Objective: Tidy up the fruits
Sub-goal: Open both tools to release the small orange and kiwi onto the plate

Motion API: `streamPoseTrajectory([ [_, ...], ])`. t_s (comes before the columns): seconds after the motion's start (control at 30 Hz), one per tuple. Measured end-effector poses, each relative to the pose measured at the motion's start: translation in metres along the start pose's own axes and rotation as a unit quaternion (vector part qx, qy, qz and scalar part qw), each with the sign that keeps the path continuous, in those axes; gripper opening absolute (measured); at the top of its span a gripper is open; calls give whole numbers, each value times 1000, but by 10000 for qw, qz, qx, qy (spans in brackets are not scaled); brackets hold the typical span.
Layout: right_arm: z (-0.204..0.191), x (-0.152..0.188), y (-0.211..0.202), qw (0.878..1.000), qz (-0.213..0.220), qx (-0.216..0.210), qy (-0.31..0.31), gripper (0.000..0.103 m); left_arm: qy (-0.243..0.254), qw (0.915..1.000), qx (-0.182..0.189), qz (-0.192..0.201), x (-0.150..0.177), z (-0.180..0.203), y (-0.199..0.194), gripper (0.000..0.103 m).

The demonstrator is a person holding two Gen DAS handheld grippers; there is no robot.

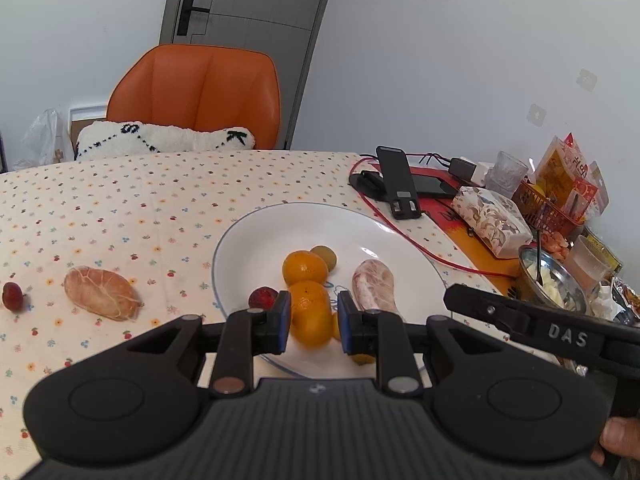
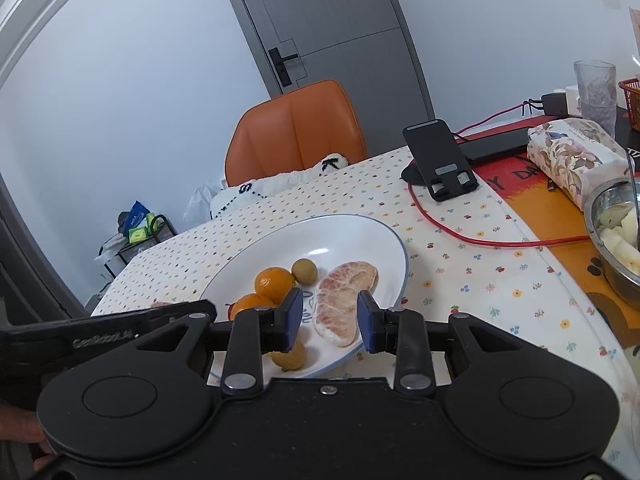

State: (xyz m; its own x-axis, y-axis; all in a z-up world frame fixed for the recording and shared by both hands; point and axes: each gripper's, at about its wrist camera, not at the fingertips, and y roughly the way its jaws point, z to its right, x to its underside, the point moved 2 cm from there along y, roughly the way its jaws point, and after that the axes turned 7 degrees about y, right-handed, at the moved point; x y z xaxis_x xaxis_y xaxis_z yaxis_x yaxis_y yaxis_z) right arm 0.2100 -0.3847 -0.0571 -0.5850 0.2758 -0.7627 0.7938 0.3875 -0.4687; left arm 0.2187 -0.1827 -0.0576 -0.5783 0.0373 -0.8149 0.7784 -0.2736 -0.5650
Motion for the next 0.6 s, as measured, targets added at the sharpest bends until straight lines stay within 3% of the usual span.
streamPoseTrajectory([
  [0.33, -11, 6, -11, 9999, 30, 124, -9, 34, -97, 9999, -5, -27, 0, -12, -14, 28],
  [0.5, -20, 8, -16, 9998, 49, 200, -32, 39, -152, 9999, -32, 13, 1, -20, -26, 53],
  [0.6, -26, 10, -19, 9997, 70, 231, -54, 46, -187, 9998, -45, 92, 3, -27, -35, 62],
])
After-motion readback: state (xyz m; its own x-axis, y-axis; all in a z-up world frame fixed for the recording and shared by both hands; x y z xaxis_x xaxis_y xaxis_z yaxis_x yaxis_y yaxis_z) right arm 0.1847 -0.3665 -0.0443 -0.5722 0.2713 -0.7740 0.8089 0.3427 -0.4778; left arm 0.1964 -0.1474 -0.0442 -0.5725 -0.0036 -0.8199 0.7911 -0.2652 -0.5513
